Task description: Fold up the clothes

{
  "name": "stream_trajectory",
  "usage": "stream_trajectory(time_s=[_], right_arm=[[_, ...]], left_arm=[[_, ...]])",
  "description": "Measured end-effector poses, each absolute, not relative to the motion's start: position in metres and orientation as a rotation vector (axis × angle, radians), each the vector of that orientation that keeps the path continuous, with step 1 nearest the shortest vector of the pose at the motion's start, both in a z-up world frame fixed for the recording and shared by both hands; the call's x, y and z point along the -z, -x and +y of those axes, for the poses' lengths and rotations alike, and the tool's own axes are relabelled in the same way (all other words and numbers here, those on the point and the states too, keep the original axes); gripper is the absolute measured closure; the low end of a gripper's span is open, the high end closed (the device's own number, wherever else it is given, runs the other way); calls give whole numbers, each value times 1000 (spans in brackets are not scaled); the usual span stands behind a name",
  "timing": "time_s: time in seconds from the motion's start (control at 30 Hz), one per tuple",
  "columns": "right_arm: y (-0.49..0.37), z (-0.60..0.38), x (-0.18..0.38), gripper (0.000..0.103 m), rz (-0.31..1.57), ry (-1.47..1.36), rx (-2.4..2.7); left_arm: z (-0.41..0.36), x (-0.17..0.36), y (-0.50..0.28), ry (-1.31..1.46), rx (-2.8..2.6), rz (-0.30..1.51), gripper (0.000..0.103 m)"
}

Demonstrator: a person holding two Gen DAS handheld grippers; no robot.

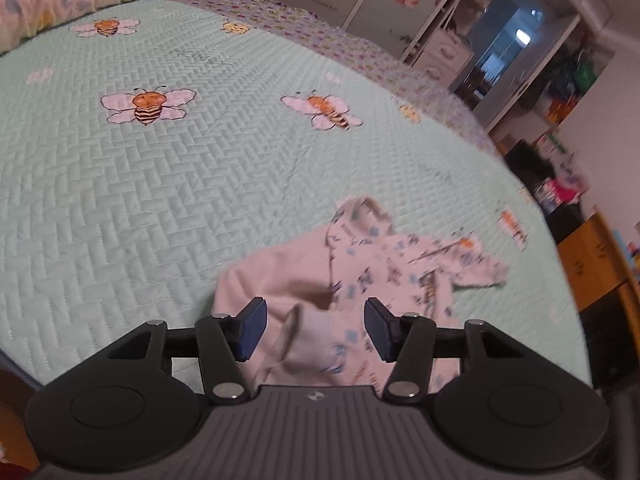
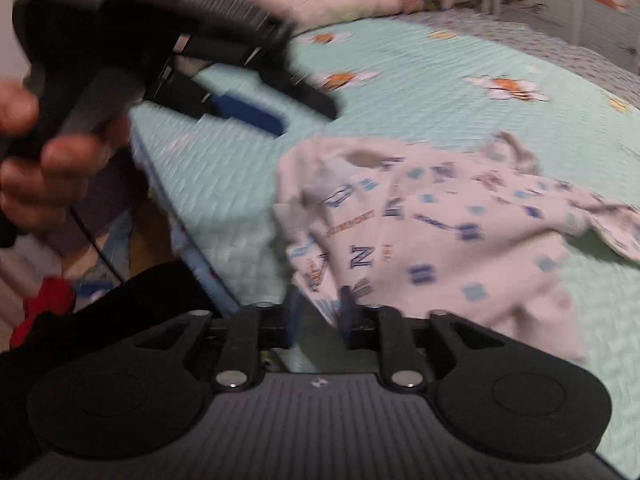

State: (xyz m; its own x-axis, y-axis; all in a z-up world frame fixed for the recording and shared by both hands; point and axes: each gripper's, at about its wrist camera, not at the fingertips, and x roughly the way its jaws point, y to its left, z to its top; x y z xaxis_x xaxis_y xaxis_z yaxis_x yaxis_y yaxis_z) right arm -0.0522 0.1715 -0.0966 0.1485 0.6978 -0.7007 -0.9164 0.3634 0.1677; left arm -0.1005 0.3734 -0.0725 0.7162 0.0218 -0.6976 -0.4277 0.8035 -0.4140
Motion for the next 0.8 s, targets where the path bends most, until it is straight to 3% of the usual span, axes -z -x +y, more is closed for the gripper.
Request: stream_trajectory(time_s=[0.03, 0.13, 0.53, 0.57, 0.63, 0.7, 0.8], right_arm=[[46, 162, 92, 51, 791, 280, -1173], [18, 135, 83, 42, 812, 120, -1085], [-60, 136, 118, 33, 1047, -63, -728], [-64, 142, 125, 35, 1062, -63, -740], [-71, 152, 137, 64, 1078, -55, -761], [-74, 155, 133, 77, 1038, -31, -770], [-86, 146, 109, 82, 887, 8, -683]], left_arm=[[374, 75, 100, 608, -264, 746, 47], [373, 82, 97, 631, -262, 768, 47], [361, 107, 71, 506, -406, 957, 41], [361, 111, 68, 512, -401, 963, 41], [360, 119, 61, 525, -391, 975, 41], [357, 125, 53, 531, -377, 982, 41], [344, 124, 34, 524, -329, 951, 41]])
